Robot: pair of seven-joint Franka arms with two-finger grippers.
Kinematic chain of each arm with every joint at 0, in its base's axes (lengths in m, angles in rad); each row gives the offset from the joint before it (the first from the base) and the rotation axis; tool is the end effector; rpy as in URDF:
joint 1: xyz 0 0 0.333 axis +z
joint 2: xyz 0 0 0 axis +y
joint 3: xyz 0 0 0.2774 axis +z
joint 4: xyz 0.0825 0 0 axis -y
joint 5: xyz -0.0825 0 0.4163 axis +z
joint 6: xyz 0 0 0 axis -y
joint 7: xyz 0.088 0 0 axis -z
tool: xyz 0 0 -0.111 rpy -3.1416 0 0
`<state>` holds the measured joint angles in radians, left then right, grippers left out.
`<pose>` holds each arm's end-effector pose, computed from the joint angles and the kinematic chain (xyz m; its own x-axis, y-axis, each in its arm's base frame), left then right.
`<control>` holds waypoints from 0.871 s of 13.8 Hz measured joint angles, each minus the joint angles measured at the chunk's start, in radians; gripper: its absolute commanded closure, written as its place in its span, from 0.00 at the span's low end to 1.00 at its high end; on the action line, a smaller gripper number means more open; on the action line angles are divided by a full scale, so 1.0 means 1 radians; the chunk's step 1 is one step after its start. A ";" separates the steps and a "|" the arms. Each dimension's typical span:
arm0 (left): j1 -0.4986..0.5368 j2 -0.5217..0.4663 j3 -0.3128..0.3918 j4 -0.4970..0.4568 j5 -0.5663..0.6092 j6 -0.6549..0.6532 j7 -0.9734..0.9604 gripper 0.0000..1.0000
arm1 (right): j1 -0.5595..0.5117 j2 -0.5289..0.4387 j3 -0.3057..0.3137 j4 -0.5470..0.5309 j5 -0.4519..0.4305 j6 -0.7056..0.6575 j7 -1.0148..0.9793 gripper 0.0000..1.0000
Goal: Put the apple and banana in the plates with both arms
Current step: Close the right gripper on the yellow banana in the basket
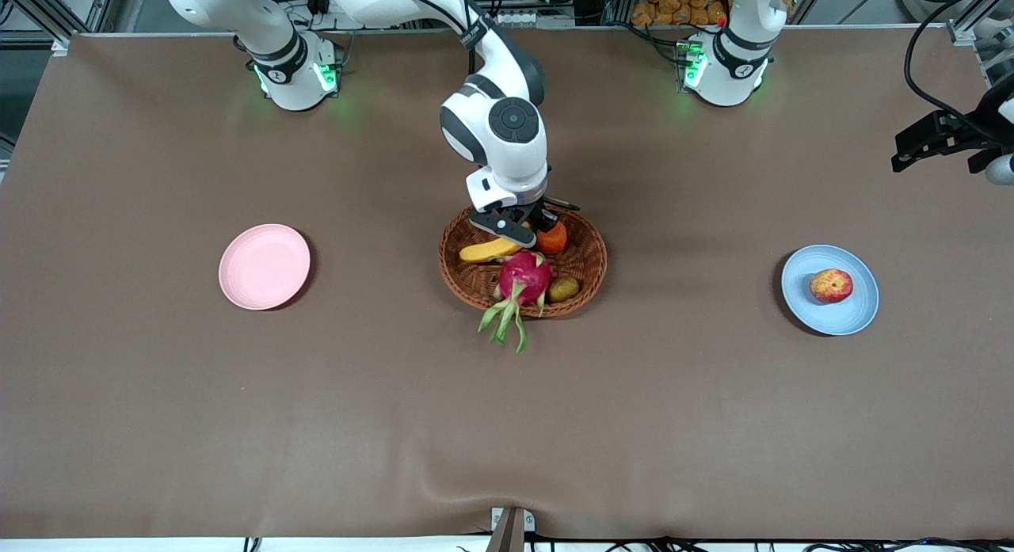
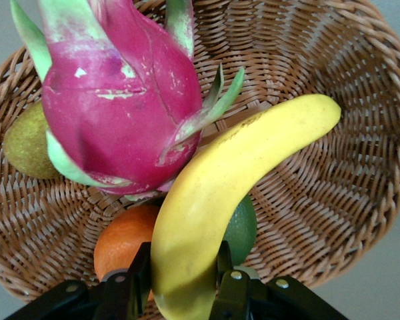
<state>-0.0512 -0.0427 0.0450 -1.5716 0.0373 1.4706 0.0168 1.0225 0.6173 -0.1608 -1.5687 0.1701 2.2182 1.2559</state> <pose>0.5645 0.0014 0.5976 0.9981 -0.0194 -0.0588 -0.0214 -0.9992 -0.0343 0.4474 0.5486 0.2351 0.8947 -0.4456 -0.0321 -0.4467 -0.8931 -0.0530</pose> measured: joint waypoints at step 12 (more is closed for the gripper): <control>0.000 0.000 -0.007 -0.001 0.000 -0.001 -0.048 0.00 | -0.055 -0.071 -0.021 0.070 0.004 -0.232 -0.006 0.98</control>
<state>-0.0512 -0.0427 0.0376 -1.5723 0.0373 1.4692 -0.0314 0.9678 0.5465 -0.1816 -1.4984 0.1743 1.9858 1.2496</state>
